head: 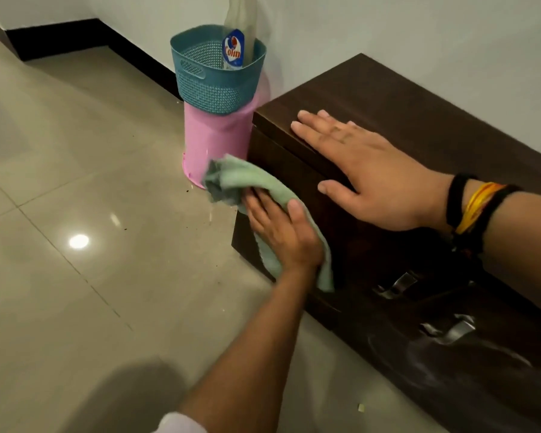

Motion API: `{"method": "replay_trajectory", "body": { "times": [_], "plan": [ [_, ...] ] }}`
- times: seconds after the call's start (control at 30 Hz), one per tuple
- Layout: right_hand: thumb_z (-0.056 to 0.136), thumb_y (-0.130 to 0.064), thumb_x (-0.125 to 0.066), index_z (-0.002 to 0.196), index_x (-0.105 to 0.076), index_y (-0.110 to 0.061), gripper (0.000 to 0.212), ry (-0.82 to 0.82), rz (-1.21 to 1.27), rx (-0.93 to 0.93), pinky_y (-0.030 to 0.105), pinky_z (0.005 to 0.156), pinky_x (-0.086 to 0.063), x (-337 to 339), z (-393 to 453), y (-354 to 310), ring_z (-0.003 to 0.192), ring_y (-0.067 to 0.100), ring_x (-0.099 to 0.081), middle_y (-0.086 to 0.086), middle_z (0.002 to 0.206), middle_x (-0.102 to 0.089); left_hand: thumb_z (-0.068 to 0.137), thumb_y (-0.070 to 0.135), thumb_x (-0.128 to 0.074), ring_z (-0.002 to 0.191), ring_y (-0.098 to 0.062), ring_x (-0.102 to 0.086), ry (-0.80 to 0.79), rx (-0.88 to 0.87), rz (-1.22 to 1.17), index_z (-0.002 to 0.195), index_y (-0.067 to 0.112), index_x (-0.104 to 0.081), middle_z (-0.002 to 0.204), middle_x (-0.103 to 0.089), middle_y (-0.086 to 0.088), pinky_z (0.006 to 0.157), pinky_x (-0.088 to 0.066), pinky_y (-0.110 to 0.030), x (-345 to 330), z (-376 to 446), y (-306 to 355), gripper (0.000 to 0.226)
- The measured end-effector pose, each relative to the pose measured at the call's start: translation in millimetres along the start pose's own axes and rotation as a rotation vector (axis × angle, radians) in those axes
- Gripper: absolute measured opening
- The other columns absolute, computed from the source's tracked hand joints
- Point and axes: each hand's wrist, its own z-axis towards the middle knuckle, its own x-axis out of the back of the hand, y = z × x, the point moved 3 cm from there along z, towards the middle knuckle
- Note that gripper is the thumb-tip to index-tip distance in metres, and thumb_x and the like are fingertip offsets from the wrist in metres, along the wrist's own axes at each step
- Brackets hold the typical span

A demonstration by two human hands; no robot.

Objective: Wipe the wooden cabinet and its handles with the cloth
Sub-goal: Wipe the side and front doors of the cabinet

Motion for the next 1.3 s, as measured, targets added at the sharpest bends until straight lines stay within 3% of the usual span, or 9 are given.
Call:
{"method": "replay_trajectory", "body": {
  "times": [0.23,0.33,0.43,0.63,0.8,0.97,1.1,1.17,1.3],
  "plan": [
    [0.102,-0.028,-0.048,0.162,-0.002,-0.028,0.075,-0.016,-0.018,-0.026,0.043,0.128,-0.007,3.1,-0.4,-3.5,0.157,0.013,0.003,-0.006,0.171,0.001,0.104,0.046,-0.015,0.151,-0.026,-0.009,0.024,0.583,-0.167,0.156,0.017,-0.008,0.165,-0.005,-0.006,0.119,-0.008,-0.041,3.3,-18.9,-23.9,0.06],
    [0.103,-0.028,-0.047,0.162,-0.003,-0.028,0.074,-0.005,-0.027,-0.017,0.041,0.128,-0.007,2.1,-1.3,-3.2,0.157,0.013,0.003,-0.006,0.171,0.001,0.1,0.052,-0.009,0.151,-0.015,0.004,-0.057,0.315,-0.099,0.156,0.022,0.001,0.165,0.006,0.002,0.119,0.0,-0.041,-1.6,-34.9,11.3,0.064],
    [0.103,-0.028,-0.046,0.162,-0.003,-0.027,0.074,-0.005,-0.024,-0.01,0.04,0.128,-0.006,-0.4,-0.3,-3.8,0.157,0.014,0.003,-0.004,0.171,0.001,0.099,0.051,-0.012,0.151,-0.012,0.002,0.054,0.023,-0.082,0.156,0.03,-0.001,0.165,0.001,0.009,0.117,-0.001,-0.035,2.7,-2.7,16.4,0.062],
    [0.103,-0.027,-0.046,0.162,-0.001,-0.024,0.075,0.016,-0.056,-0.006,0.039,0.128,-0.005,3.0,-1.1,-8.1,0.157,0.017,0.003,-0.001,0.171,0.002,0.104,0.045,-0.021,0.151,-0.027,-0.012,0.123,0.574,-0.213,0.155,0.01,-0.016,0.164,-0.012,-0.013,0.122,-0.008,-0.037,0.9,-0.8,-62.9,0.062],
    [0.104,-0.03,-0.043,0.162,0.001,-0.028,0.073,0.025,-0.036,0.006,0.033,0.127,-0.001,0.4,-1.9,-5.0,0.156,0.01,0.007,-0.007,0.171,0.005,0.097,0.059,-0.011,0.15,-0.01,-0.003,0.107,0.14,-0.111,0.157,0.026,-0.006,0.164,-0.005,0.009,0.117,-0.001,-0.031,1.1,13.7,-16.2,0.068],
    [0.104,-0.03,-0.041,0.162,0.002,-0.029,0.072,0.009,-0.032,-0.002,0.036,0.128,-0.003,0.2,-1.3,-5.0,0.156,0.011,0.007,-0.006,0.171,0.006,0.098,0.054,-0.008,0.151,-0.026,-0.013,0.061,0.601,-0.101,0.155,0.007,-0.015,0.164,-0.012,-0.014,0.121,-0.009,-0.034,2.4,-8.8,-71.6,0.074],
    [0.104,-0.03,-0.043,0.162,0.001,-0.029,0.073,-0.001,-0.026,0.003,0.037,0.128,-0.005,0.9,-1.1,-5.0,0.157,0.012,0.005,-0.006,0.171,0.005,0.079,0.083,0.001,0.15,-0.013,0.001,-0.002,0.207,-0.116,0.156,0.018,0.0,0.162,0.001,0.006,0.119,0.001,-0.035,1.5,-40.2,-12.4,0.1],
    [0.103,-0.029,-0.045,0.162,-0.001,-0.027,0.074,0.01,-0.02,0.008,0.037,0.128,-0.005,2.1,-1.0,-4.5,0.157,0.013,0.004,-0.005,0.171,0.003,0.086,0.076,-0.003,0.15,-0.01,0.002,0.041,0.073,-0.082,0.156,0.029,0.002,0.162,0.003,0.015,0.116,0.002,-0.036,0.6,-12.1,-3.7,0.084],
    [0.102,-0.026,-0.047,0.162,-0.005,-0.024,0.073,0.017,-0.014,0.01,0.037,0.128,-0.006,0.8,-0.9,-6.2,0.157,0.016,0.001,-0.002,0.172,-0.001,0.091,0.058,-0.01,0.149,-0.028,-0.014,0.104,0.396,-0.057,0.157,0.021,-0.014,0.164,-0.012,-0.004,0.118,-0.009,-0.04,1.5,-13.0,-44.2,0.076]
  ]
}}
